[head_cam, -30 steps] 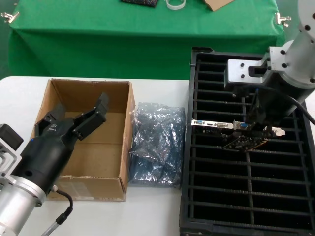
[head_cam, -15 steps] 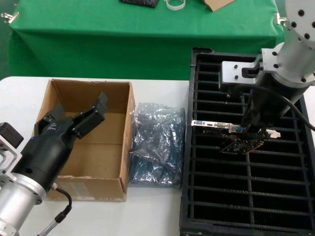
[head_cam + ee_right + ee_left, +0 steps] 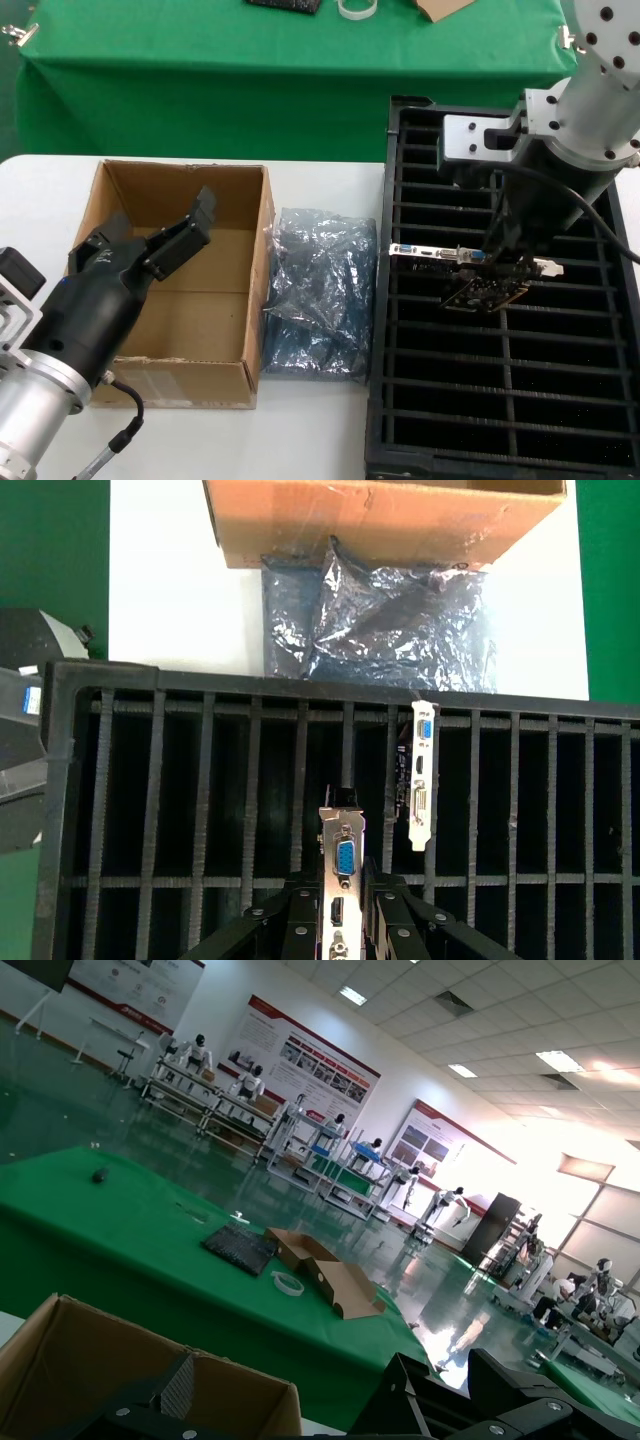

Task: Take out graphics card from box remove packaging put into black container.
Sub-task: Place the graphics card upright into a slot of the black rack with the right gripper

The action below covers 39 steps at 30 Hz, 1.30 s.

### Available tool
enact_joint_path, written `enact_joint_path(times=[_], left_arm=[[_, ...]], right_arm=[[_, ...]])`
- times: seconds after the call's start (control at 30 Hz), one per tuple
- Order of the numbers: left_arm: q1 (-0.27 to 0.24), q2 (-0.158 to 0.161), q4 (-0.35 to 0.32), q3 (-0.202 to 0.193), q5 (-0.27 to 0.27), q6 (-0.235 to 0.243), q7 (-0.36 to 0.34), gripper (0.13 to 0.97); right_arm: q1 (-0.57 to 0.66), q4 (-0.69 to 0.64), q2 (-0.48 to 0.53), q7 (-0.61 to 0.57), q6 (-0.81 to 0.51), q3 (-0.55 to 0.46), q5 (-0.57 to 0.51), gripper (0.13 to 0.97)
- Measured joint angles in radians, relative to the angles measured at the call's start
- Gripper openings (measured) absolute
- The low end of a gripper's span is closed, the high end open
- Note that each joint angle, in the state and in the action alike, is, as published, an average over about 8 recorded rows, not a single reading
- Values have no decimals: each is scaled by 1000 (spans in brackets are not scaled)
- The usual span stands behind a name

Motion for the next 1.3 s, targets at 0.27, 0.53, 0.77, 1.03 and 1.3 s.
enact_joint_path(times=[0.27, 0.53, 0.77, 1.03, 1.3], left_arm=[[2, -7, 0, -5, -5, 6, -8, 966], [-2, -11, 11, -6, -7, 8, -14, 966], [-4, -14, 14, -3, -8, 6, -19, 966], [-8, -14, 21, -1, -7, 5, -21, 966], [-11, -14, 26, 5, -5, 5, -22, 966]], right_arm=[[-1, 30, 7, 37, 0, 0, 22, 195], [-14, 53, 22, 59, 0, 0, 39, 195], [-19, 28, 12, 38, 0, 0, 25, 195], [-21, -17, -9, 0, 0, 0, 13, 195], [-30, -95, -50, -58, 0, 0, 0, 195]])
